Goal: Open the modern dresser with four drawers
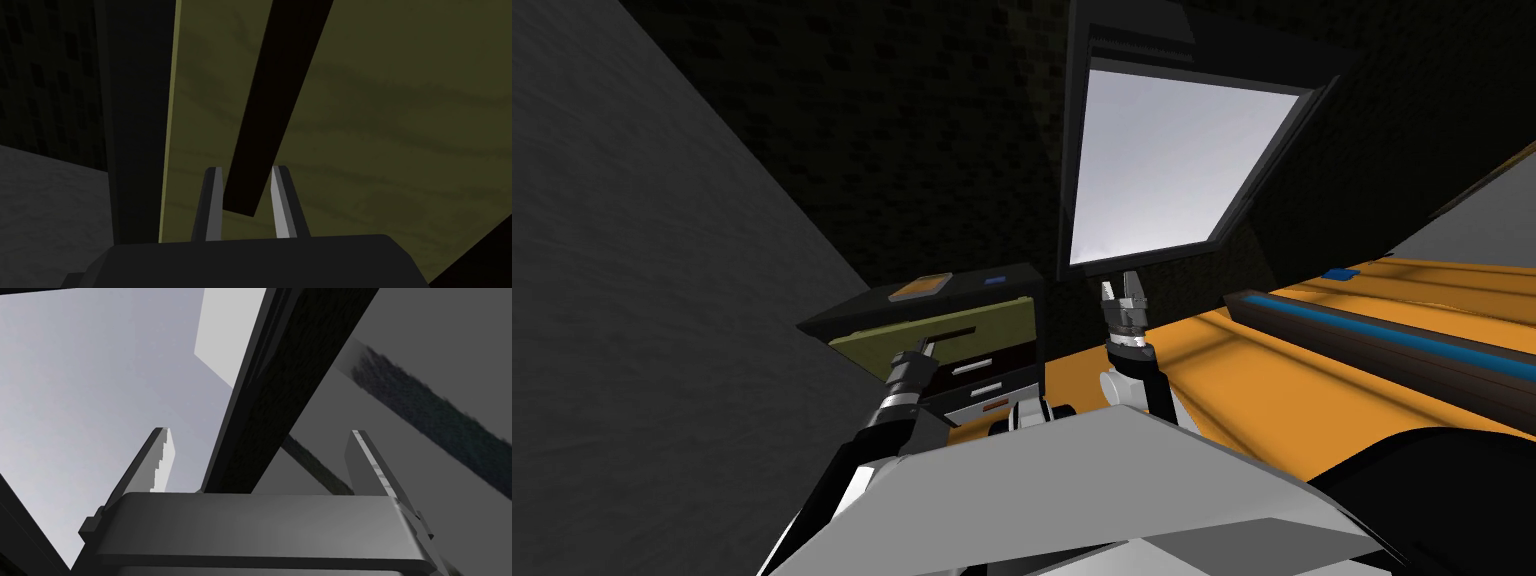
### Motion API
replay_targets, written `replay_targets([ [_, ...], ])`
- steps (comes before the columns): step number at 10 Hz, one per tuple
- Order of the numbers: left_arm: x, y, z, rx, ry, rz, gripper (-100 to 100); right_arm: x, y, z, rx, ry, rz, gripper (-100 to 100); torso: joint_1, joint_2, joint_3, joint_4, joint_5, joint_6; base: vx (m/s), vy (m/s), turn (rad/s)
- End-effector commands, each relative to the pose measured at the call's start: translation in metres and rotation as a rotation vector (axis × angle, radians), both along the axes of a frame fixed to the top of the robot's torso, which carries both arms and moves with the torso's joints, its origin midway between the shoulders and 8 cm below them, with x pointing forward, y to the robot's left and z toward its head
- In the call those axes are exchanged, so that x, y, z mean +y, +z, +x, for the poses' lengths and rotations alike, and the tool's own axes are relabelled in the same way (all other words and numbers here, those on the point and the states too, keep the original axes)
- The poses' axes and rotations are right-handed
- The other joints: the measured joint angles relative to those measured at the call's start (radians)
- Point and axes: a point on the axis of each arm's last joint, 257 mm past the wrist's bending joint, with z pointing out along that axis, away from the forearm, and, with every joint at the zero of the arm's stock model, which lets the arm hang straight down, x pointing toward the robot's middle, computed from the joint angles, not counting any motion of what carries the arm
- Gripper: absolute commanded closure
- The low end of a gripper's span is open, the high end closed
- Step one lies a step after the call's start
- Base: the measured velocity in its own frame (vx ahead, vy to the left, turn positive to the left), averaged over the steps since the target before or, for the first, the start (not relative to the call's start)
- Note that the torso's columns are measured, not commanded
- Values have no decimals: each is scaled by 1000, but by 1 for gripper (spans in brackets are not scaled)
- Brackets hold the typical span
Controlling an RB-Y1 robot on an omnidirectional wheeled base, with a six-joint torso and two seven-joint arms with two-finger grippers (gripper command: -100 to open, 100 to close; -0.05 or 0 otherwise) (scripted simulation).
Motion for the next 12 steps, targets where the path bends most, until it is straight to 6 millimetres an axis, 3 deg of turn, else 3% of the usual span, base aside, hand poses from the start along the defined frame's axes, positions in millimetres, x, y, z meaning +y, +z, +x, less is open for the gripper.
replay_targets([
  [1,11,-22,-5,44,-4,-2,100,0,0,0,0,0,0,0,-3,-1,0,-2,0,4,-33,-58,31],
  [2,31,-23,-11,27,5,-34,100,0,0,0,0,0,0,0,-3,-4,-2,-2,0,7,-41,-113,-100],
  [4,36,-41,-11,71,-2,-12,100,0,0,0,0,0,0,0,-8,-7,-4,-3,-1,8,-26,-73,-10],
  [5,36,-41,-11,71,-2,-12,100,0,0,0,0,0,0,0,-5,-7,-4,-3,0,8,-6,-13,-13],
  [6,57,-37,-16,50,4,-38,100,0,0,0,0,0,0,0,-2,-7,-4,-3,1,7,-23,-95,-117],
  [8,65,-55,-17,92,6,-20,100,0,0,0,0,0,0,0,-6,-4,-2,-2,0,7,-25,-83,0],
  [9,86,-47,-22,64,13,-46,100,0,0,0,0,0,0,0,-2,-5,-2,-3,2,6,-23,-116,-97],
  [12,97,-65,-24,110,20,-27,100,0,0,0,0,0,0,0,-3,-8,-3,-6,5,10,-18,-54,6],
])
